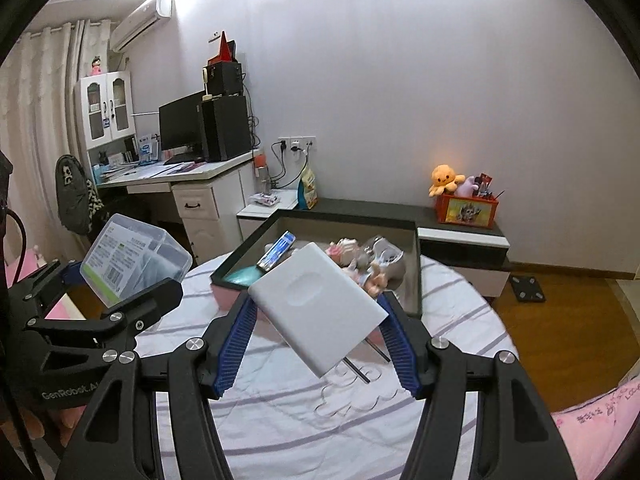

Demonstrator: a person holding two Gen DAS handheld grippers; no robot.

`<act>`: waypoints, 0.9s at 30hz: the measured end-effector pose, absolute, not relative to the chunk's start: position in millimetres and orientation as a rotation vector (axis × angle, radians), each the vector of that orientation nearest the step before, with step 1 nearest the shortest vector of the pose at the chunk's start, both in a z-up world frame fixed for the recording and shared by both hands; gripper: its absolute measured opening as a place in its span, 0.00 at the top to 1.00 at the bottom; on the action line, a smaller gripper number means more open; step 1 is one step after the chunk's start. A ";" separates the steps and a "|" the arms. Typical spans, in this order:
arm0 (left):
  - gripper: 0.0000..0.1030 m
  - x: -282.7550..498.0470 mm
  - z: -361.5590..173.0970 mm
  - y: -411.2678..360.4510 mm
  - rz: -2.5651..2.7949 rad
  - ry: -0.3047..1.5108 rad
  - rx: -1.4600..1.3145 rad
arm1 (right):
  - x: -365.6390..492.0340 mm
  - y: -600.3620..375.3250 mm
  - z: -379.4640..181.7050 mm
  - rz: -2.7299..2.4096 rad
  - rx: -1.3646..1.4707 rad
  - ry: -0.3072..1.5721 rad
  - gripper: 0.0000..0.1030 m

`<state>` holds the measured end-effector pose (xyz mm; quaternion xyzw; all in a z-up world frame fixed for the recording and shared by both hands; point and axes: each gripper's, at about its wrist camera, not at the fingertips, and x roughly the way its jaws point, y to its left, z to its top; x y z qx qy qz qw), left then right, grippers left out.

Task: Organize rigid objects
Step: 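Carry the plastic box and white charger into the tray and open both tools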

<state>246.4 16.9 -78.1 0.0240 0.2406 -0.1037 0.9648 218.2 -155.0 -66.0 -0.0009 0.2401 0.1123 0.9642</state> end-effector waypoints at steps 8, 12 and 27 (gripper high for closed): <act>0.10 332.1 -86.9 0.9 -0.275 0.561 0.053 | 284.8 -168.5 -70.5 0.208 0.003 0.525 0.38; 0.10 391.9 -97.4 -4.3 -0.279 0.624 0.061 | 332.7 -174.5 -78.2 0.198 0.015 0.564 0.38; 0.08 486.4 -149.7 -3.5 -0.233 0.789 0.028 | 454.6 -178.2 -145.4 0.209 0.095 0.776 0.37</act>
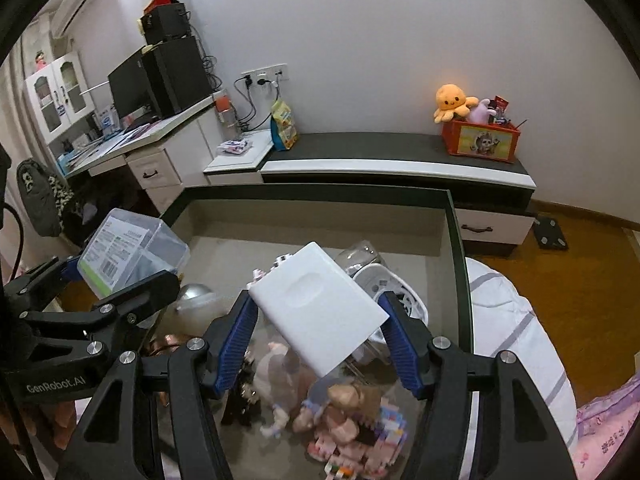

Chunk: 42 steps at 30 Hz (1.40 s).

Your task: Organize rigid objects

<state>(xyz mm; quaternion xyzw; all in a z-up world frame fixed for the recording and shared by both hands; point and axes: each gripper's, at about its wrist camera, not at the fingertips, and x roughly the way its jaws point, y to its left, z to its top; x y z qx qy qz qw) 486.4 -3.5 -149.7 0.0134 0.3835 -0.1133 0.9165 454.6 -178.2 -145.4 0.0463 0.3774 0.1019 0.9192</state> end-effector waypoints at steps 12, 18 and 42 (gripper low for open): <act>0.01 428.1 -120.0 17.1 -0.254 0.715 -0.061 | 404.1 -183.6 -117.0 0.222 0.094 0.694 0.13; 0.00 353.5 -89.9 18.9 -0.238 0.594 -0.043 | 339.9 -175.5 -86.7 0.230 0.075 0.599 0.13; 0.00 67.8 -0.1 18.5 -0.144 0.196 0.064 | 61.0 -155.4 -0.8 0.133 0.028 0.218 0.13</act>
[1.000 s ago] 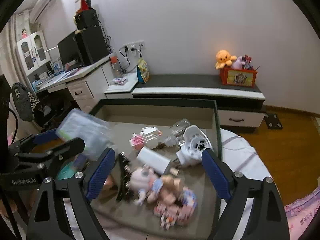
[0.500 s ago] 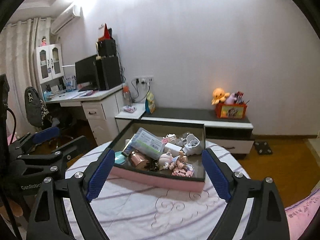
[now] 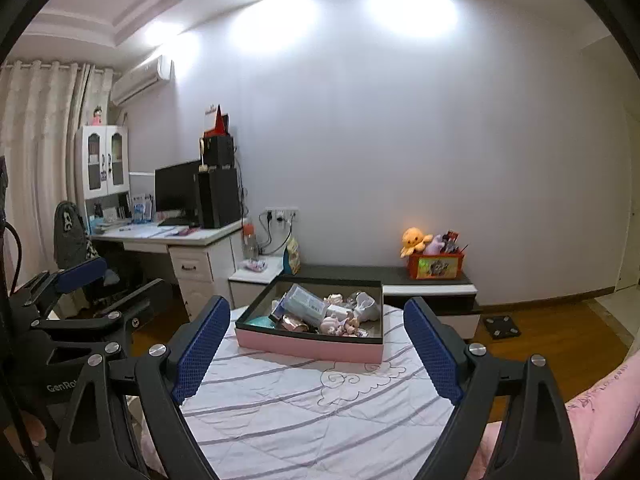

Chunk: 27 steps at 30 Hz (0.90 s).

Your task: Organize rigid objects

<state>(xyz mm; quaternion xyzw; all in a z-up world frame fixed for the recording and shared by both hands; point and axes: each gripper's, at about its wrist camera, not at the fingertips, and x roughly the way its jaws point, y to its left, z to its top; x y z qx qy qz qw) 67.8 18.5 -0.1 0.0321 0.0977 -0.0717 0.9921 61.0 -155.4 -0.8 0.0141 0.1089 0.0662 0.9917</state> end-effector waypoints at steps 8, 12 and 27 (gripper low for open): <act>0.00 32.1 14.8 29.0 -0.115 0.151 0.022 | 21.1 -146.6 17.2 0.136 -0.003 0.159 0.13; 0.00 27.1 18.9 28.8 -0.081 0.136 0.039 | 13.4 -141.4 20.2 0.133 -0.010 0.134 0.13; 0.00 19.2 18.3 25.3 -0.074 0.108 0.058 | 4.8 -142.7 15.7 0.115 -0.009 0.135 0.12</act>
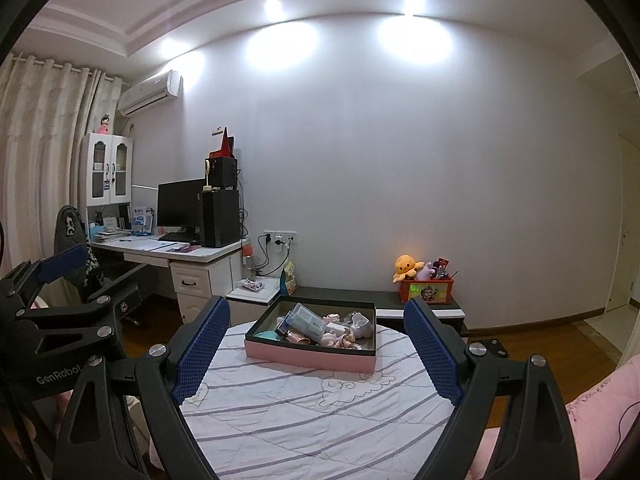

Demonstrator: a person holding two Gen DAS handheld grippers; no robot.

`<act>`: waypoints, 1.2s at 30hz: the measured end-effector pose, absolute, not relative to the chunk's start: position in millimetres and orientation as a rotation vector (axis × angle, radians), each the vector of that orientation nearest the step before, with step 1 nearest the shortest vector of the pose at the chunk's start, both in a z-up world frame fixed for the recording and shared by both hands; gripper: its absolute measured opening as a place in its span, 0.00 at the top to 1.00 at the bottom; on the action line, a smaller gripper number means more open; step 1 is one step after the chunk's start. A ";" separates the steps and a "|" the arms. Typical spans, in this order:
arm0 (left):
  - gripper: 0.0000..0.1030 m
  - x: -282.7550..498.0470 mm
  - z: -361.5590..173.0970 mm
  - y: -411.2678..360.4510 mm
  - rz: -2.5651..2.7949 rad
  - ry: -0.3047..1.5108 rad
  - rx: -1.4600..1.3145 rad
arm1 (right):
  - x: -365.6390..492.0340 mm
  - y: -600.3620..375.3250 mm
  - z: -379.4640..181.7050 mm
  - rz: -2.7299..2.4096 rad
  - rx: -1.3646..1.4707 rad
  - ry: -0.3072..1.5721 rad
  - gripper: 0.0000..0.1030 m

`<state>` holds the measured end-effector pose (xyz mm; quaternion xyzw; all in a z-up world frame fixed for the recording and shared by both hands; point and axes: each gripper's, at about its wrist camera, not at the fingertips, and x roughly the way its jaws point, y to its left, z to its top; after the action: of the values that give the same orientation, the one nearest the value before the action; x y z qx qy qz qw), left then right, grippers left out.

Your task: Organize rigid objects

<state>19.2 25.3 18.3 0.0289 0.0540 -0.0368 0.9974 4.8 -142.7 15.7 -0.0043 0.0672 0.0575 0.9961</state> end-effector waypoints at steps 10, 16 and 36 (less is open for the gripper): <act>0.00 17.5 17.7 26.2 -0.071 0.107 0.052 | 3.8 -143.1 13.7 0.118 -0.004 0.136 0.12; 0.00 14.2 16.5 24.6 -0.050 0.080 0.066 | 3.8 -142.3 13.8 0.114 -0.008 0.135 0.12; 0.00 12.9 18.2 23.6 -0.041 0.036 0.068 | 5.3 -138.8 15.5 0.097 -0.016 0.136 0.12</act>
<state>12.9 23.6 18.2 0.0339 0.0179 -0.0205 0.9991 5.3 -138.8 15.5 -0.0080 0.0677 0.0483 0.9965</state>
